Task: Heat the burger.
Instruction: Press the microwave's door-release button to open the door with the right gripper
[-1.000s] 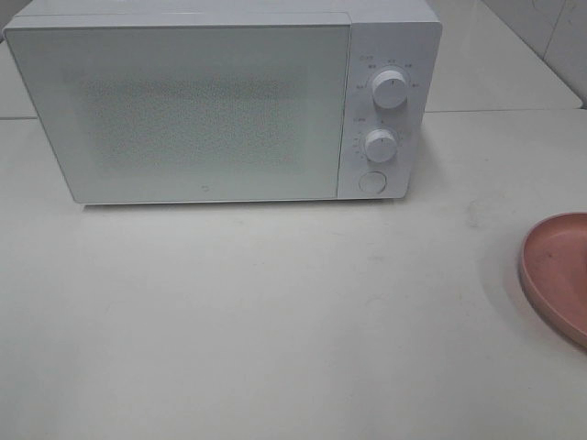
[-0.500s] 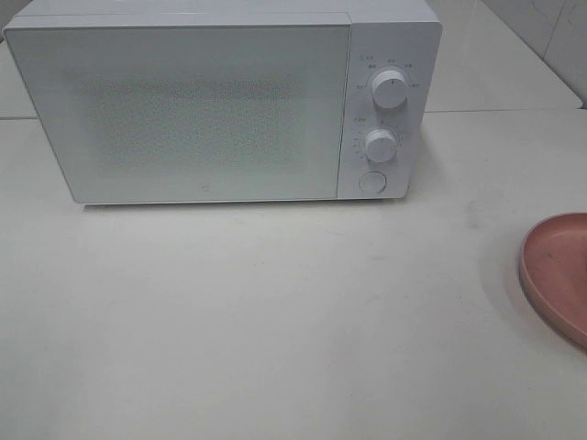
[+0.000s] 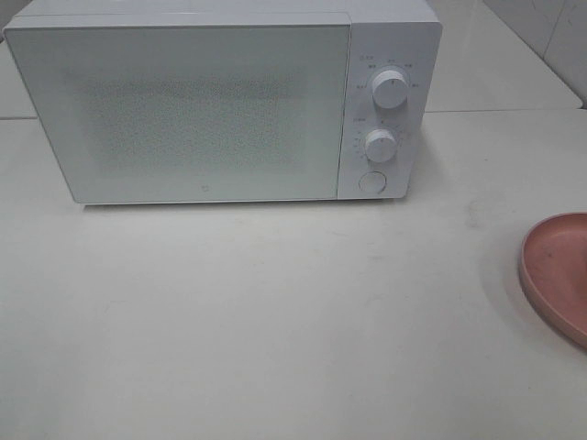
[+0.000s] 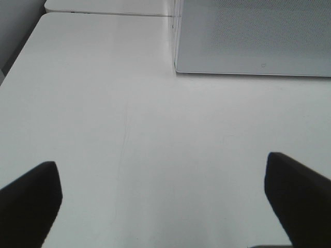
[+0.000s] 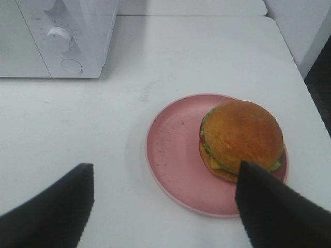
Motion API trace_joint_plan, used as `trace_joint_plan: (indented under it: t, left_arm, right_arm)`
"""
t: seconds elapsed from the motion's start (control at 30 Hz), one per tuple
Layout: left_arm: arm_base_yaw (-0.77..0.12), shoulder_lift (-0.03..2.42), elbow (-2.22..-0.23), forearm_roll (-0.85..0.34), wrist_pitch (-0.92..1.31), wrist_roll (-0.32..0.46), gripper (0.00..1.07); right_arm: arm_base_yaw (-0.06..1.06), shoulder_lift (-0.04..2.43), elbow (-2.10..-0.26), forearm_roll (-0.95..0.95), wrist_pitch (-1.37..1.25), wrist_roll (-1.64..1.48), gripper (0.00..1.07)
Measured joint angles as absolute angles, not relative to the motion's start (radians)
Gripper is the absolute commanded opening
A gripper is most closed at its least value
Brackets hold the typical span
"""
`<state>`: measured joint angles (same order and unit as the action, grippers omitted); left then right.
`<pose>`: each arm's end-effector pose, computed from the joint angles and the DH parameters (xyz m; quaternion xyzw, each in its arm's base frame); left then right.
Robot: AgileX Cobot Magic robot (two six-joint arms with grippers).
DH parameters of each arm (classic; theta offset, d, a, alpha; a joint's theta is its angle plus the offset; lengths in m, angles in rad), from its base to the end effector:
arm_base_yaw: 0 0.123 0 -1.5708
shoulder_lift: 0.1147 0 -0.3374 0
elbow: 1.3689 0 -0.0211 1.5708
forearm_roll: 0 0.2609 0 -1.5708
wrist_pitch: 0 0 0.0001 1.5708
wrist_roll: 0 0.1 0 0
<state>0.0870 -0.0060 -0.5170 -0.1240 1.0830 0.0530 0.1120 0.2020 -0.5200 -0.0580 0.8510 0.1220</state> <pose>-0.0440 -0.0148 0.2813 -0.0107 0.8514 -0.0253 0.5239 0.0015 -0.0042 0.3072 -0.0003 0.8456 0.0338 0.5328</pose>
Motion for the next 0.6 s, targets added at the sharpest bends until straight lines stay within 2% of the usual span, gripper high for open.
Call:
trace_joint_plan:
  t: [0.6]
  left_arm:
    - [0.087, -0.006, -0.517, -0.124, 1.083, 0.053, 1.0]
  right_arm:
    - [0.112, 0.439, -0.485, -0.058, 0.568, 0.122, 0.75]
